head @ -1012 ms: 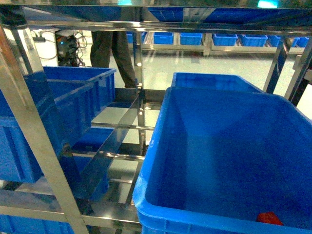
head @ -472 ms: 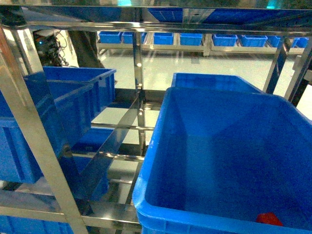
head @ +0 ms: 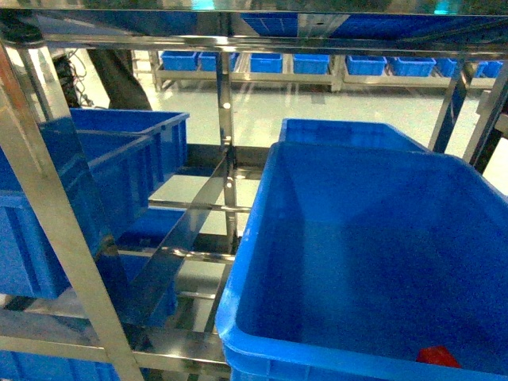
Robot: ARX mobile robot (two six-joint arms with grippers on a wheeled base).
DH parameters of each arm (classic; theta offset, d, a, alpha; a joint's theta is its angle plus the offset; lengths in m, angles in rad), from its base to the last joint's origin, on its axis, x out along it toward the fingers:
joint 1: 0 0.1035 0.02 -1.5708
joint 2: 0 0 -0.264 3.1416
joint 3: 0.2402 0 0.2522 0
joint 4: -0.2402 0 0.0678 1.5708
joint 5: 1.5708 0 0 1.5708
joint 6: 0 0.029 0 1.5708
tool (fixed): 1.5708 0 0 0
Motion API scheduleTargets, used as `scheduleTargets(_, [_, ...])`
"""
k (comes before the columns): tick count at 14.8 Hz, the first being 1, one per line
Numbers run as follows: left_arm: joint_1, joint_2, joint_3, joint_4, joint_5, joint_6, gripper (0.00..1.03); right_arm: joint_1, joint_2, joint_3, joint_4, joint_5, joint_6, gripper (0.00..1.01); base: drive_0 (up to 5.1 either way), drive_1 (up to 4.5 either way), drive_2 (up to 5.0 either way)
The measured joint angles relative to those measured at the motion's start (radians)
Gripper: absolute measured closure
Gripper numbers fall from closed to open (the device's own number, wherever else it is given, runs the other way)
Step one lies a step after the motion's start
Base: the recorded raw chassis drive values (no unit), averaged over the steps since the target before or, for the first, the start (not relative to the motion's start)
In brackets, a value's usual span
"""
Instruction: Pick red block from blue box to shelf
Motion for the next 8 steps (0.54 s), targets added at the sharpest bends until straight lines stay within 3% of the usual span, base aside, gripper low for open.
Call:
scheduleTargets(3, [0.000,0.000,0.000,0.000,0.000,0.000,0.05,0.000,0.000,0.000,0.000,0.000,0.000,0.03,0.0,0.00,0.0])
scheduleTargets(8, [0.000,0.000,0.000,0.000,0.000,0.000,0.05,0.000,0.000,0.000,0.000,0.000,0.000,0.03,0.0,0.00,0.0])
